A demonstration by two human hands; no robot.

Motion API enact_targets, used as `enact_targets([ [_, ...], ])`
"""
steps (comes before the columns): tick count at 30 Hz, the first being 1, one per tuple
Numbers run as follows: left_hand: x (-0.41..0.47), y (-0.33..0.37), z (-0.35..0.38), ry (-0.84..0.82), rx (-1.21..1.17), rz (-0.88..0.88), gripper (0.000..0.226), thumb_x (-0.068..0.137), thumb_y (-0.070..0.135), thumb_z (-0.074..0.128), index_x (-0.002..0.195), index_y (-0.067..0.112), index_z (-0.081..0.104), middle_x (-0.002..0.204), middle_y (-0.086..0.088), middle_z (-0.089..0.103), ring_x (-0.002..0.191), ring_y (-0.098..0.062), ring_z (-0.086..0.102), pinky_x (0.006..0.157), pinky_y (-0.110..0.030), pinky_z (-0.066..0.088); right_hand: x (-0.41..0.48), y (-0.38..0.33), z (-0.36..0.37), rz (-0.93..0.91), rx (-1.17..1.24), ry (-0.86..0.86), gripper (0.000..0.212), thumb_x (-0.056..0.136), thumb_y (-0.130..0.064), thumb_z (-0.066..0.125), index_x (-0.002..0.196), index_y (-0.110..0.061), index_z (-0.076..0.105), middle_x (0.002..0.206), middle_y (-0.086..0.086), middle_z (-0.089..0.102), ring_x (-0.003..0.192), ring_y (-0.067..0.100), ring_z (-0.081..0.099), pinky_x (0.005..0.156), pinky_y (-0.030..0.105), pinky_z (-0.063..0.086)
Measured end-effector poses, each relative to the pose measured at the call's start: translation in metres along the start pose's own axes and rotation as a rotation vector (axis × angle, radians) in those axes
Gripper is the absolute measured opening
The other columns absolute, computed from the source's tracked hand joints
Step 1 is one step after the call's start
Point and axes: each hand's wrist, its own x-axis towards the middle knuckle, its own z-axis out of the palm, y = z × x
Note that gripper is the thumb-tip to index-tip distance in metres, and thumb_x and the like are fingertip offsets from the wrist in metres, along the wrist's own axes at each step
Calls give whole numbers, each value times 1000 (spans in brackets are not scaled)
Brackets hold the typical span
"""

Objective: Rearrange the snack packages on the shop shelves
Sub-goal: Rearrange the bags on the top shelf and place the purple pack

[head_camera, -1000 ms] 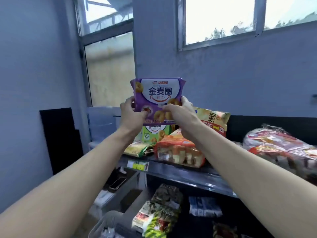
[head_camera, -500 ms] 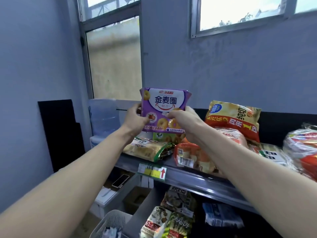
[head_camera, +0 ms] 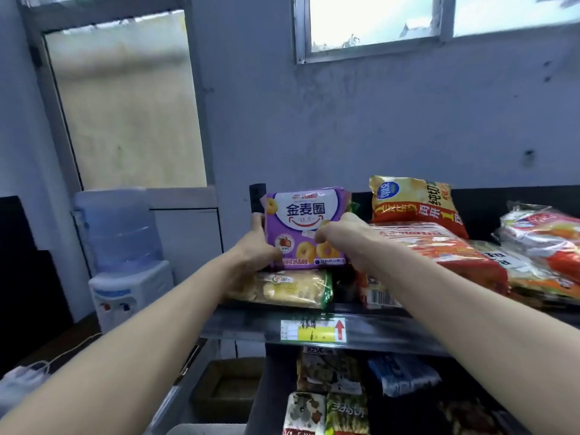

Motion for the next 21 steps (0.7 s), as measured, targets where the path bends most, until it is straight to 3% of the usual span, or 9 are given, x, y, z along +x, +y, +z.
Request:
enact_targets([
  [2,0,-4,-3,-56,71,41,64,88,14,63,131,19,15,114,-3,54,101,-16,58,86,-29,49,-3,3,6,22,-33,52,64,59,-19,67,119,-12,49,121,12,56,110,30,54,93,44,50],
  [5,-4,-7,-7,-116,185,96,73,90,23,60,140,19,7,110,0,53,96,-14,56,86,-26,44,-8,6,11,91,-28,79,80,77,-8,65,144,-17,23,135,12,44,122,31,46,99,42,45],
  [7,-9,-11,-10,-112,249,131,77,90,26,58,143,20,3,108,0,54,93,-16,58,85,-27,45,-10,8,16,115,-22,75,94,80,-4,66,150,-22,6,147,11,32,134,32,35,106,46,40],
  [9,-10,-15,-12,-98,279,154,78,90,25,57,144,21,1,114,-3,59,92,-18,59,87,-30,48,-13,8,23,120,-20,99,105,76,-4,69,151,-26,-1,153,11,23,140,31,26,110,49,35],
  [14,-6,-16,-13,-113,306,149,81,90,22,57,146,23,-2,126,-8,58,105,-25,62,96,-39,49,-20,5,31,153,-34,154,108,78,-4,67,151,-29,-9,156,11,12,142,33,22,110,51,34],
  [18,-4,-16,-12,-129,339,137,80,91,25,57,146,24,-1,128,-7,57,108,-25,61,93,-33,48,-23,9,29,148,-132,164,103,85,-10,62,149,-26,-17,160,7,1,145,30,16,113,49,31],
  [21,-4,-16,-11,-126,359,130,79,90,28,60,145,24,3,129,-5,56,109,-23,61,88,-31,47,-30,12,27,85,-273,143,92,92,-12,54,149,-15,-18,160,8,-7,147,27,4,116,41,20],
])
